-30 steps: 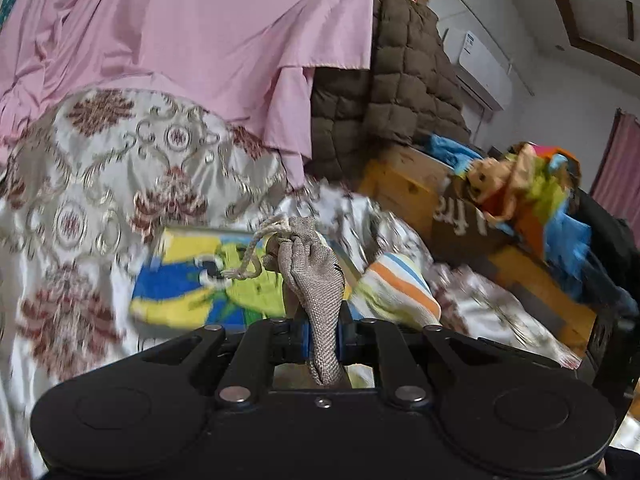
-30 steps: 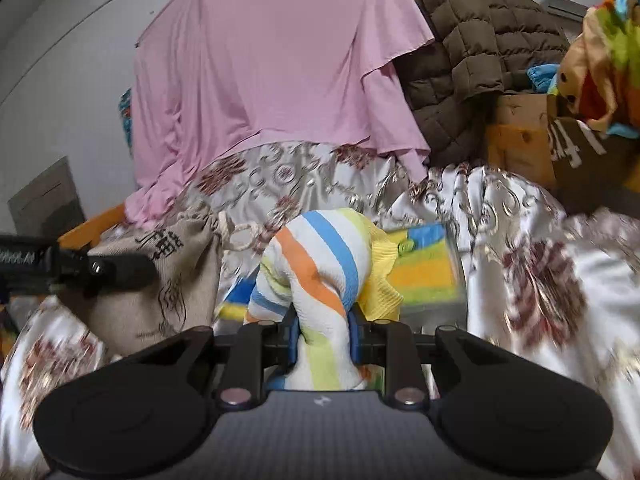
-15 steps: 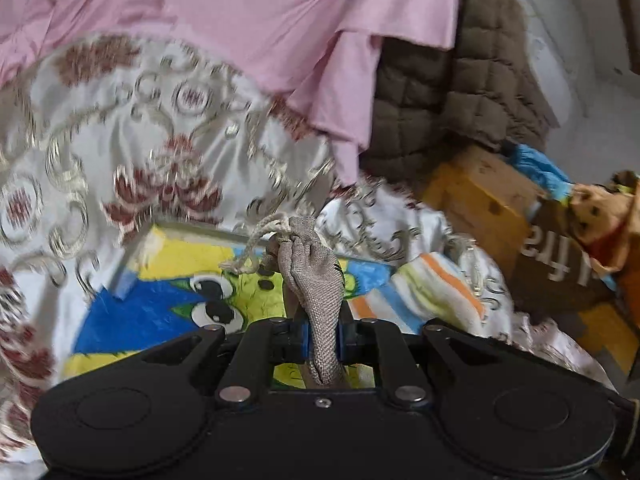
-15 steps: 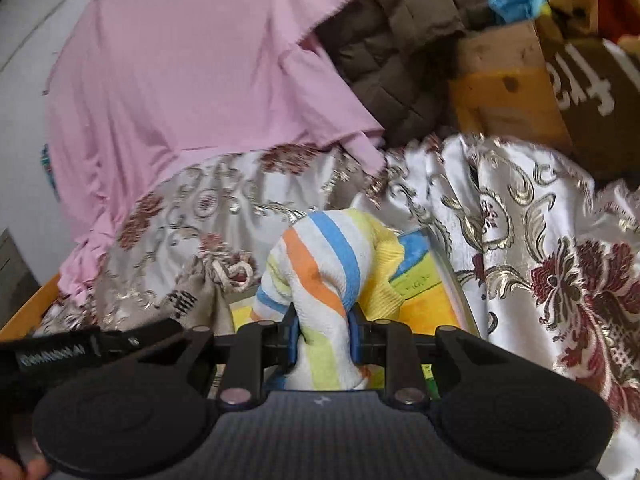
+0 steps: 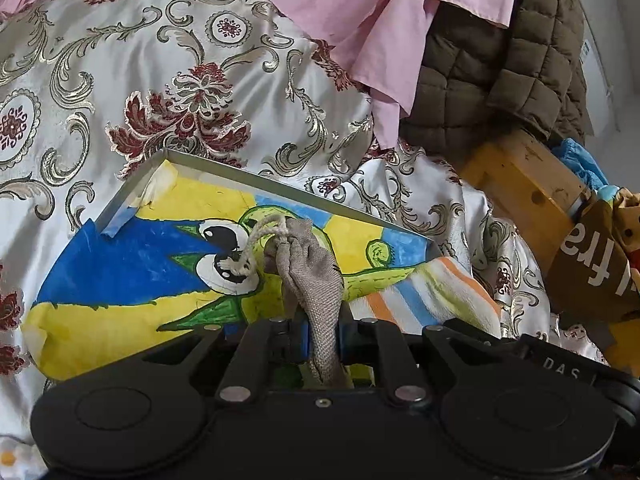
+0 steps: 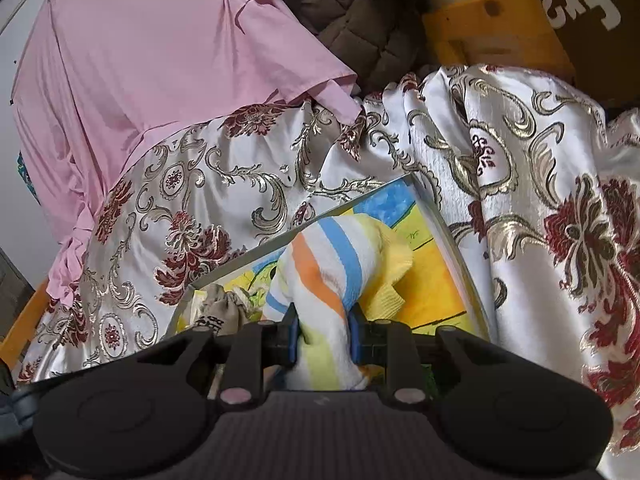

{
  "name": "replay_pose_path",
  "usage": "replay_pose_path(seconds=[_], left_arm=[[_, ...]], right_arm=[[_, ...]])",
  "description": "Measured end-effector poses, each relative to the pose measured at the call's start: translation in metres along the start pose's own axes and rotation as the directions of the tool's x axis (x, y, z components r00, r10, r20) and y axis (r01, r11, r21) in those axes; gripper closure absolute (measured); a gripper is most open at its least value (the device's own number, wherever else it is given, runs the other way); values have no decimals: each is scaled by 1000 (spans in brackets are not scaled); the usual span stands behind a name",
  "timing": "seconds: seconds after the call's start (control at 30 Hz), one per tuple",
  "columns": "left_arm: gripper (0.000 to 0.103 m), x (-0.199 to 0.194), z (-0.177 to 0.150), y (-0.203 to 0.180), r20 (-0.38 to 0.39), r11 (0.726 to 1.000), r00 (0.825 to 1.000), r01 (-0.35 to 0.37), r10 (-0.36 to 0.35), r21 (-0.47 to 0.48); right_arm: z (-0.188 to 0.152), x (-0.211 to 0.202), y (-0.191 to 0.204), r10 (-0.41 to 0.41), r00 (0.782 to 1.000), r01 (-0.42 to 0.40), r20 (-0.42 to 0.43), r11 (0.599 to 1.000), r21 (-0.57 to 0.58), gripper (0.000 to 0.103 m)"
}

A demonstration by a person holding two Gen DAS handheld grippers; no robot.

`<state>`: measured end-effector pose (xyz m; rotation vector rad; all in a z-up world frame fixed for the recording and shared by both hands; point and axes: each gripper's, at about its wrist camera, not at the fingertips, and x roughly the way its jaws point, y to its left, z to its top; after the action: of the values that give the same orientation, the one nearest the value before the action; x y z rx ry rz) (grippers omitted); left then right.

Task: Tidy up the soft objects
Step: 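Carry the sack with the left tool while the right tool carries the striped cloth to the tray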

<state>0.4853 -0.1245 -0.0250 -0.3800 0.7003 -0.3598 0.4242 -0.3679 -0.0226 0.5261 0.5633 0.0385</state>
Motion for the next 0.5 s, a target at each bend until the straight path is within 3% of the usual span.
replay_pose_path(seconds=[0.3, 0.5], left_arm=[[88, 12, 10, -4, 1, 1000, 1000, -30, 30, 6], [86, 26, 15, -6, 13, 995, 996, -92, 93, -24]], right_arm=[[2, 6, -5, 31, 999, -30, -25, 998, 52, 77], [7, 14, -12, 56, 998, -52, -33, 993, 106, 77]])
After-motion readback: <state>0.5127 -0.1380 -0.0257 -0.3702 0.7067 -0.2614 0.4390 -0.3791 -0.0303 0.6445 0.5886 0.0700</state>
